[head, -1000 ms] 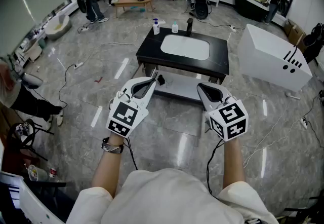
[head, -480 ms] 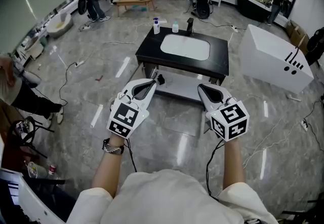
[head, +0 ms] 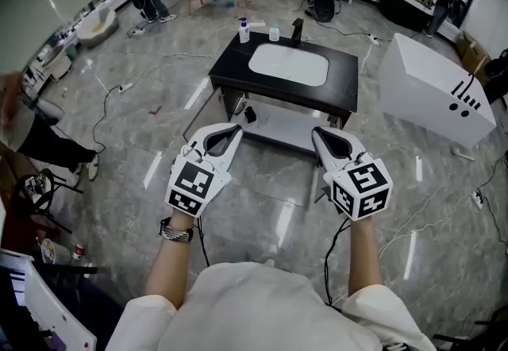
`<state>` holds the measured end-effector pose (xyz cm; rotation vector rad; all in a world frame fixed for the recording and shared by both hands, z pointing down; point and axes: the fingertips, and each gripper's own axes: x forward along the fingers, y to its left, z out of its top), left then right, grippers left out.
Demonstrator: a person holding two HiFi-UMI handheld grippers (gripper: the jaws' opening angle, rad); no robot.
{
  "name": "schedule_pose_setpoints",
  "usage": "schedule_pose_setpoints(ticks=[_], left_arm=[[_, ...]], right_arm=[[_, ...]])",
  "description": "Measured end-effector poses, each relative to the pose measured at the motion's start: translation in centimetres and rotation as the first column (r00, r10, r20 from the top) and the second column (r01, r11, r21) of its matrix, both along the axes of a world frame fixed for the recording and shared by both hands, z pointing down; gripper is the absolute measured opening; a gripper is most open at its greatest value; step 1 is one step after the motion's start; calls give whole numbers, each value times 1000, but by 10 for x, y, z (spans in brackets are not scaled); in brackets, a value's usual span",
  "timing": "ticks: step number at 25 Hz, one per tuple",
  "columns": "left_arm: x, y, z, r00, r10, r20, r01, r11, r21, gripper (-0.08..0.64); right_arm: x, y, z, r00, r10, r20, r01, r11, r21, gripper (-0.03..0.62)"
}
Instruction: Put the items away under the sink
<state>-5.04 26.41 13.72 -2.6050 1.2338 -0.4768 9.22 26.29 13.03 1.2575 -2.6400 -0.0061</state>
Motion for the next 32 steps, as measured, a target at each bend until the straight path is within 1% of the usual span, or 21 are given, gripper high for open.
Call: schedule_pose_setpoints(ticks=[5, 10, 12, 14, 20, 23, 25, 32], left_arm=[[5, -6, 9, 999, -30, -14, 30, 999, -16, 5], [13, -24, 10, 999, -33, -21, 33, 999, -23, 5], [14, -34, 10, 999, -29, -18, 29, 999, -21, 5], [12, -49, 12, 999, -25, -20, 24, 999, -21, 5], [-2, -111, 18, 999, -30, -42, 29, 999, -17, 5], [-14, -151, 17, 998, -38, -57, 37, 999, -18, 5], [-22, -180, 20, 998, -37, -54, 36, 999, -28, 5], [-40, -277, 21, 998, 13, -55, -15, 999, -39, 5]], right_arm=[[13, -8, 1, 996, -12, 85, 14, 1000, -23, 6], [14, -25, 10, 997, -43, 58, 45, 998, -39, 6], [14, -33, 10, 996, -55, 67, 58, 998, -41, 6], [14, -47, 10, 996, -49, 73, 51, 998, -32, 6], [15, -110, 7, 998, -9, 60, 9, 1000, -2, 6], [13, -149, 4, 997, 15, 75, -15, 1000, 3, 6], [8, -178, 4, 996, 26, 81, -25, 1000, -3, 6], [-23, -272, 7, 999, 30, 40, -29, 1000, -7, 6]])
